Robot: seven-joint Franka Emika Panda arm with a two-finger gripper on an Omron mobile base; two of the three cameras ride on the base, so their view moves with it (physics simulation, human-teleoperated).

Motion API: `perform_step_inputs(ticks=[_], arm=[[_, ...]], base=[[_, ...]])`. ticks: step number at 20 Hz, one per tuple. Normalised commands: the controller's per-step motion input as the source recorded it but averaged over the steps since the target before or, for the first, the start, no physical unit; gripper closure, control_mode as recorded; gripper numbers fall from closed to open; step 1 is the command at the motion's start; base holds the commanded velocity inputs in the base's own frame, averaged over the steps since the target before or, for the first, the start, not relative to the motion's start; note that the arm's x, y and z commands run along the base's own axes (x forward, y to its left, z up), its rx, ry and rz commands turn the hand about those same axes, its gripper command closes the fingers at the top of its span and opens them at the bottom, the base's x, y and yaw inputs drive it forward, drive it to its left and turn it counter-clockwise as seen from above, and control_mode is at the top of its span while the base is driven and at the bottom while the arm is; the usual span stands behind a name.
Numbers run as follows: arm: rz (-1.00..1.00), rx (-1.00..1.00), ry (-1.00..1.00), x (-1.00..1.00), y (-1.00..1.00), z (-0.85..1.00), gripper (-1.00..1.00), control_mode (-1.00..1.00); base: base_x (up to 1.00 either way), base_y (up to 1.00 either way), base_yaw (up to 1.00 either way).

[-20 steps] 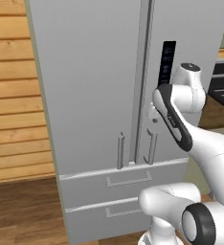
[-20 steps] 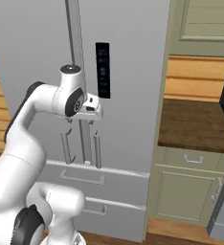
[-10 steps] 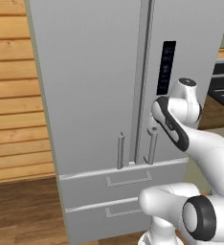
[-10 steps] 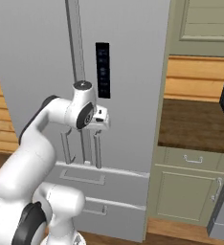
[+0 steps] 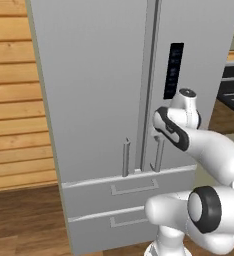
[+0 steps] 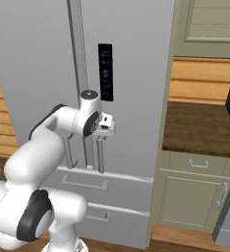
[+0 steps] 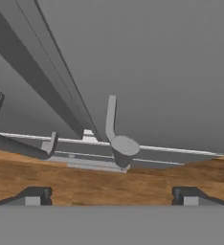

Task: Take the strawberry from the fridge and place it on top of the pancake, located on the dining counter.

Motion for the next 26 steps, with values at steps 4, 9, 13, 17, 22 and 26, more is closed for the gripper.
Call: perform_step_inputs(ticks=[4, 9, 13, 17, 22, 26], arm=[[0.0, 0.0, 0.0, 0.24, 0.0, -0.26, -1.0, -1.0], [0.0, 0.0, 0.0, 0.2, 0.0, -0.2, -1.0, -1.0], [0.0, 0.0, 0.0, 0.13, 0.0, -0.16, -1.0, -1.0], [0.0, 0.0, -0.01, 0.06, 0.0, -0.09, -1.0, -1.0], [0.0, 0.0, 0.0, 0.11, 0.0, -0.12, -1.0, -1.0], [0.0, 0.0, 0.0, 0.24, 0.0, -0.12, -1.0, -1.0]], base=[[0.0, 0.0, 0.0], [0.0, 0.0, 0.0], [0.0, 0.0, 0.0], [0.0, 0.0, 0.0], [0.0, 0.0, 0.0], [0.0, 0.0, 0.0]])
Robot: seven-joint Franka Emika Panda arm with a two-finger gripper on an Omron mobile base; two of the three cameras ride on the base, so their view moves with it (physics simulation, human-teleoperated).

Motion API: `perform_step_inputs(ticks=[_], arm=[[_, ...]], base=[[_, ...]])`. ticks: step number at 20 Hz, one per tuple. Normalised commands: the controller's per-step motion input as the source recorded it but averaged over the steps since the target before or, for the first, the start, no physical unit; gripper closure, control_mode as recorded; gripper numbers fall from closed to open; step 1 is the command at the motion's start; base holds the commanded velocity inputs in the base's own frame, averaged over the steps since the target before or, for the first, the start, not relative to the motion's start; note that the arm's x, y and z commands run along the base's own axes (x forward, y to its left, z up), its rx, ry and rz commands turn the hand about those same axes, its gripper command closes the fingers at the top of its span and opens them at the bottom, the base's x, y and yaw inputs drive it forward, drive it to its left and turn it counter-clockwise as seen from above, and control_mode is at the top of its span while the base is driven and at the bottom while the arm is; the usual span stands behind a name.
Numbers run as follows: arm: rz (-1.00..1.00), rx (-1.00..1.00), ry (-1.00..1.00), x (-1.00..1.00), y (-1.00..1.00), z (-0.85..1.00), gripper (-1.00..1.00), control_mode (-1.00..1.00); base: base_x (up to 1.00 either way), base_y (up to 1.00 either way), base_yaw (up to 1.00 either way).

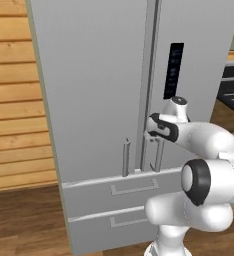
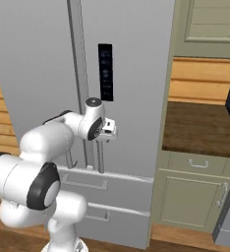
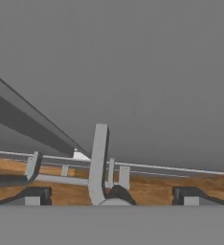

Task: Take the strawberry from the fridge and place it on top of the pancake, located on the dining counter.

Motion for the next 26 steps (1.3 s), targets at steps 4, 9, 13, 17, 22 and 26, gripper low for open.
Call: perform_step_inputs(ticks=[4, 9, 13, 17, 22, 26], arm=[[0.0, 0.0, 0.0, 0.18, 0.0, -0.08, -1.0, -1.0], [0.0, 0.0, 0.0, -0.04, 0.0, -0.21, 1.0, -1.0], [0.0, 0.0, 0.0, -0.06, 0.0, -0.34, 1.0, -1.0], [0.0, 0.0, 0.0, -0.24, 0.0, -0.22, 1.0, -1.0], [0.0, 0.03, -0.03, -0.76, -0.36, -0.07, 1.0, -1.0], [0.0, 0.06, -0.1, -0.89, -0.63, 0.0, 1.0, -1.0]], base=[[0.0, 0.0, 0.0], [0.0, 0.0, 0.0], [0.0, 0.0, 0.0], [0.0, 0.0, 0.0], [0.0, 0.0, 0.0], [0.0, 0.0, 0.0]])
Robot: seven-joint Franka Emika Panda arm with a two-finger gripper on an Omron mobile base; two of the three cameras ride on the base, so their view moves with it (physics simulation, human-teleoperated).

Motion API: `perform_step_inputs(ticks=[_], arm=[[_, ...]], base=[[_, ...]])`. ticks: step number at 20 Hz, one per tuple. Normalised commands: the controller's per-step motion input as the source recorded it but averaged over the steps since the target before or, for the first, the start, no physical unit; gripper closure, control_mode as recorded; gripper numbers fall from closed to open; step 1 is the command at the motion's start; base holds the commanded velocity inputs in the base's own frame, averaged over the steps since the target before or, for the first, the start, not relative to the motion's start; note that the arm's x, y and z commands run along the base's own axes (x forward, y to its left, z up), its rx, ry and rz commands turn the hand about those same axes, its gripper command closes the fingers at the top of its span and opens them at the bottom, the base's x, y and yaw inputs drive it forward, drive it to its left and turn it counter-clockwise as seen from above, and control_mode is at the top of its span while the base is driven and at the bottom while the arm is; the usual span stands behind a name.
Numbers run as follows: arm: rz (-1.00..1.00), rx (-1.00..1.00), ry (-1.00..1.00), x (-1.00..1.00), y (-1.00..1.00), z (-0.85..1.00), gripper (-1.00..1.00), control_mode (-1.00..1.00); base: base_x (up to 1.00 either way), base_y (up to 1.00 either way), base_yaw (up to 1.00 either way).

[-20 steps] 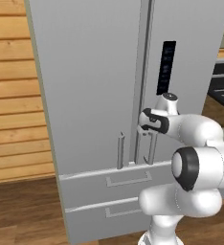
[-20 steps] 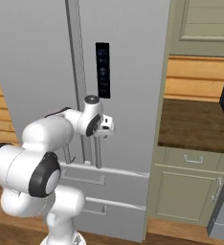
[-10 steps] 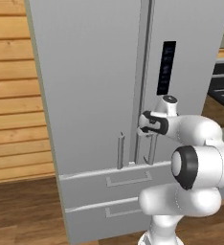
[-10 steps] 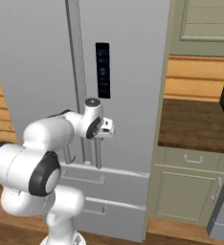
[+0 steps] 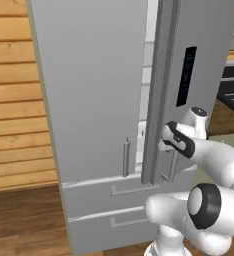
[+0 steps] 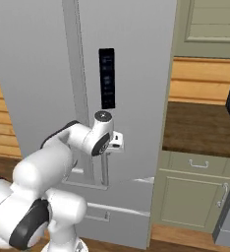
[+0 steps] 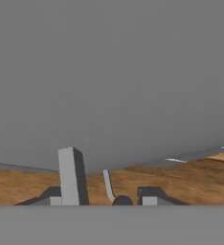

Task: Take the strawberry from the fridge and place it on top of the pancake, located on the dining counter.

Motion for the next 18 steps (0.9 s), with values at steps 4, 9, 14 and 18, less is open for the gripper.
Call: perform_step_inputs(ticks=[4, 9, 14, 18], arm=[[0.02, 0.05, -0.05, -0.56, -0.79, 0.0, 1.0, -1.0], [0.04, 0.04, 0.0, -0.13, -0.66, 0.0, 1.0, -1.0], [0.01, 0.0, 0.04, 0.0, -0.08, 0.08, -1.0, -1.0], [0.01, -0.07, -0.03, -0.17, 0.0, 0.88, -1.0, -1.0]], base=[[0.0, 0.0, 0.0], [0.0, 0.0, 0.0], [0.0, 0.0, 0.0], [0.0, 0.0, 0.0]])
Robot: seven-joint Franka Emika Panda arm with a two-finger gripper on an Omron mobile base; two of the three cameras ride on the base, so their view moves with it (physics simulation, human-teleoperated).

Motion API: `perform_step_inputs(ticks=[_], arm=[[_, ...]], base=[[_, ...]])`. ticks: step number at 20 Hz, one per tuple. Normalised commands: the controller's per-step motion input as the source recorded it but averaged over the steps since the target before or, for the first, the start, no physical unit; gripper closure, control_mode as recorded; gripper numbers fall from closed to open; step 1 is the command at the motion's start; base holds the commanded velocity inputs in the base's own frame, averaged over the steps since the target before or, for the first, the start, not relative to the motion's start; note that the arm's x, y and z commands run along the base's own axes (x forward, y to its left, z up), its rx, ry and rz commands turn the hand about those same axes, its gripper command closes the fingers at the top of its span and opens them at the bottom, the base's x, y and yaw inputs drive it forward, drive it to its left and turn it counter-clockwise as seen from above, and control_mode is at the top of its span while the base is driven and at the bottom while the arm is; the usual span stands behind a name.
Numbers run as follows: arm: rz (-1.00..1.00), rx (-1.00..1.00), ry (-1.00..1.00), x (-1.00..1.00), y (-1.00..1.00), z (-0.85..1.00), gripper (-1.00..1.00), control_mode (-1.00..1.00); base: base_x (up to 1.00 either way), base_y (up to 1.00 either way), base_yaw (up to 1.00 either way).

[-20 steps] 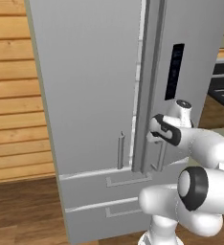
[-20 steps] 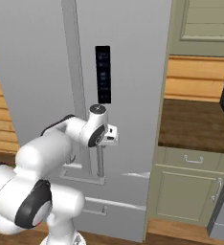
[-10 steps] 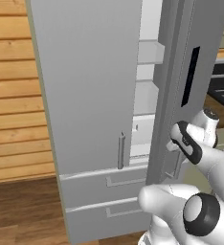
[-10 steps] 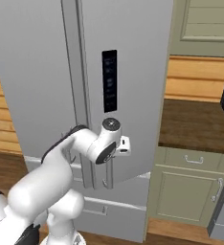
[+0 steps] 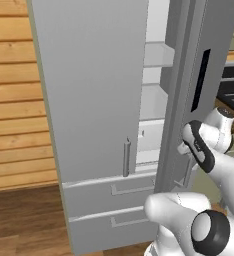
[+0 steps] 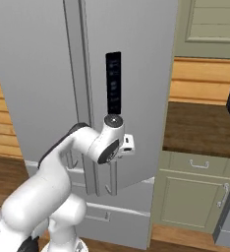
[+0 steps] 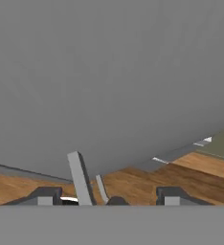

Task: Take the strawberry from the fridge and place it on top of the pancake, located on the dining counter.

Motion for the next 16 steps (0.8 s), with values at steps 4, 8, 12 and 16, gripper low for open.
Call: perform_step_inputs(ticks=[4, 8, 12, 16], arm=[[0.0, -0.11, -0.05, -0.29, 0.0, 0.96, -1.0, -1.0], [0.0, -0.12, -0.02, -0.38, 0.28, 0.57, -1.0, -1.0], [0.0, -0.17, -0.06, -0.68, 0.4, 0.19, -1.0, -1.0], [0.0, -0.2, -0.05, -0.77, 0.44, 0.0, -1.0, -1.0]], base=[[0.0, 0.0, 0.0], [0.0, 0.0, 0.0], [0.0, 0.0, 0.0], [0.0, 0.0, 0.0]])
